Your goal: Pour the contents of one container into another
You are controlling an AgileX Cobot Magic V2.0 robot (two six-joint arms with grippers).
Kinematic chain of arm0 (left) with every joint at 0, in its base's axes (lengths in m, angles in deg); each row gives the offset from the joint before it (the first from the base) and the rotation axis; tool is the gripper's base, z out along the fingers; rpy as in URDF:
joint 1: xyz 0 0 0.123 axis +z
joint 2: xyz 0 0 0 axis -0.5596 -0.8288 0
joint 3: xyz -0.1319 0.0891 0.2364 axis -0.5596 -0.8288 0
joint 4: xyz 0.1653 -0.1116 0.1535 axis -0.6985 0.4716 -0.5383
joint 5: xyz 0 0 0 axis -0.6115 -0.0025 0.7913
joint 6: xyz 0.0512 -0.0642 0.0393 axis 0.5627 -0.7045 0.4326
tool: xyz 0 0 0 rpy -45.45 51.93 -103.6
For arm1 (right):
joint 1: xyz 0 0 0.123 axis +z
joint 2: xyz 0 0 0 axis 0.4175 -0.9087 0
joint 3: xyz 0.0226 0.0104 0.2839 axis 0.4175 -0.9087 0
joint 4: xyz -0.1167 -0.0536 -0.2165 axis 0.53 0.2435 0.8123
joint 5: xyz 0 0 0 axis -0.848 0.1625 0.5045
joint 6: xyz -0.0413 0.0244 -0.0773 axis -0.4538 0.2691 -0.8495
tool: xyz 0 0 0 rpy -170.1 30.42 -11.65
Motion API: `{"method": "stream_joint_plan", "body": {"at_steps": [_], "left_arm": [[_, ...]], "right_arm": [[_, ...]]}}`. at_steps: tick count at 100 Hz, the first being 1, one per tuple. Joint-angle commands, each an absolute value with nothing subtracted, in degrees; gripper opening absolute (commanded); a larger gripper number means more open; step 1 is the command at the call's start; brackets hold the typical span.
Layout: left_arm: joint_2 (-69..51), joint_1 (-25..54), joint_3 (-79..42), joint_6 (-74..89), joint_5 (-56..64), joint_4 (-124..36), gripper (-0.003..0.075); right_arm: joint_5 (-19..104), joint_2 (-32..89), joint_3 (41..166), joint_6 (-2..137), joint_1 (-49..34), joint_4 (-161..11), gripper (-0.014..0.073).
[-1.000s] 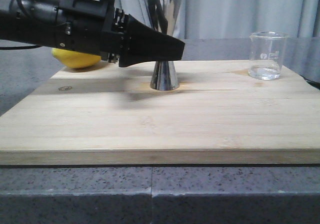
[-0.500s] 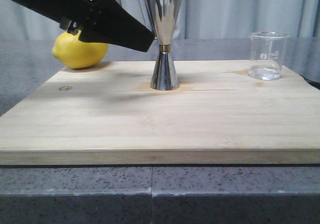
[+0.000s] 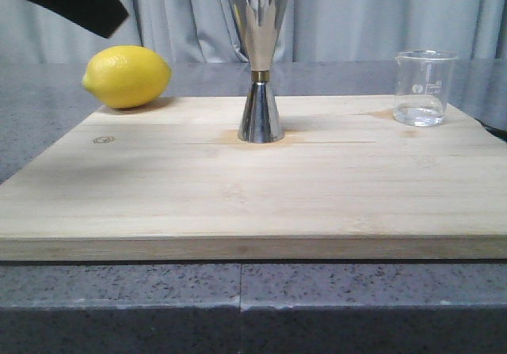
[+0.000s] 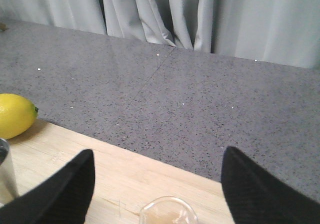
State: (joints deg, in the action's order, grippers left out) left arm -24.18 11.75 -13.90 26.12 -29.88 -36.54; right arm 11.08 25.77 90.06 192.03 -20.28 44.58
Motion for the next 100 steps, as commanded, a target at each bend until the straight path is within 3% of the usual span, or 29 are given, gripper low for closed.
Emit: {"method": "stream_joint_plan", "body": {"at_steps": [1, 21, 43, 75, 100], "left_arm": [[-19.3, 11.7, -12.4, 15.5, -27.0, -41.5, 0.0536], [-13.8, 16.9, -12.4, 0.7, -27.4, -46.8, 0.0536], [-10.4, 24.7, -12.4, -6.9, -30.6, -47.7, 0.0532], [-5.9, 33.3, -16.0, -9.2, -29.8, -47.9, 0.0428], [-1.2, 34.9, -20.6, -10.6, -25.4, -48.2, 0.0421]], "right_arm": [[11.7, 28.8, 92.1, 193.7, -20.5, 46.6, 0.0491], [11.2, 32.8, 91.9, 194.8, -23.0, 46.6, 0.0491], [5.9, 39.3, 88.2, 197.9, -31.2, 46.6, 0.0491], [5.1, 48.2, 82.4, 200.6, -37.8, 46.6, 0.0491], [4.9, 50.0, 81.3, 203.9, -37.8, 46.6, 0.0491]]}}
